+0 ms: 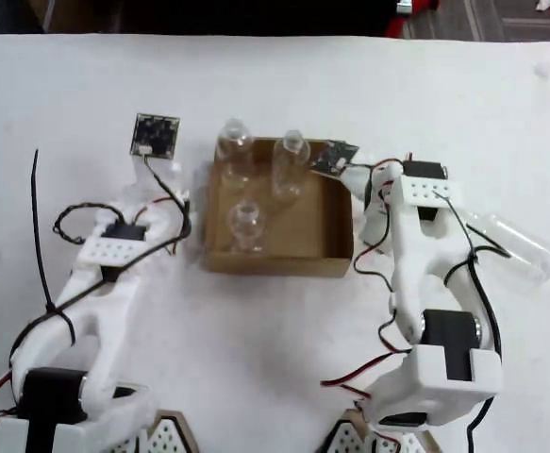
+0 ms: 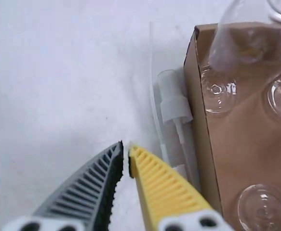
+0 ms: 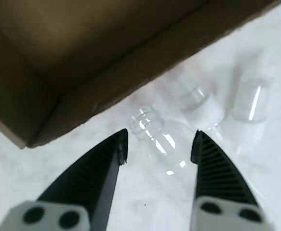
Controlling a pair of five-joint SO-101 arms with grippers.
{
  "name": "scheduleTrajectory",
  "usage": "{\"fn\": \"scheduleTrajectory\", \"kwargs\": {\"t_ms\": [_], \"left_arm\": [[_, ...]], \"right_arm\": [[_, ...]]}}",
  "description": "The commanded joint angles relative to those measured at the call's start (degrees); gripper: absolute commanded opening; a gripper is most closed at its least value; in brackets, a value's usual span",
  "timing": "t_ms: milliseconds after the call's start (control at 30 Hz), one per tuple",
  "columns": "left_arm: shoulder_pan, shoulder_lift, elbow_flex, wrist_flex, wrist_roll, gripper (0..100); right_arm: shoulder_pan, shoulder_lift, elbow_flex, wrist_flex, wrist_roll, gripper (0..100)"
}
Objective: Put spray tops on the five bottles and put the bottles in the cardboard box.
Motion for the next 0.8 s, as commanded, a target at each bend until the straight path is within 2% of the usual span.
{"fn": "scheduleTrajectory", "kwargs": {"t_ms": [0,133,267,467,767], "left_arm": [[0.2,-0.1,-0.3,-1.2,-0.8,2],[0.2,-0.1,-0.3,-1.1,-0.8,2],[0.2,-0.1,-0.3,-1.3,-0.8,2],[0.2,-0.1,-0.3,-1.3,-0.8,2],[0.2,-0.1,-0.3,-1.1,-0.8,2]], "right_arm": [[0.2,-0.2,0.0,-3.0,1.1,19.7],[0.4,-0.5,0.0,-2.7,5.7,19.8],[1.2,-2.8,-0.8,-0.7,7.0,20.0],[1.2,-5.1,0.0,4.3,17.8,20.0],[1.2,2.4,1.4,-4.0,18.8,19.9]]}}
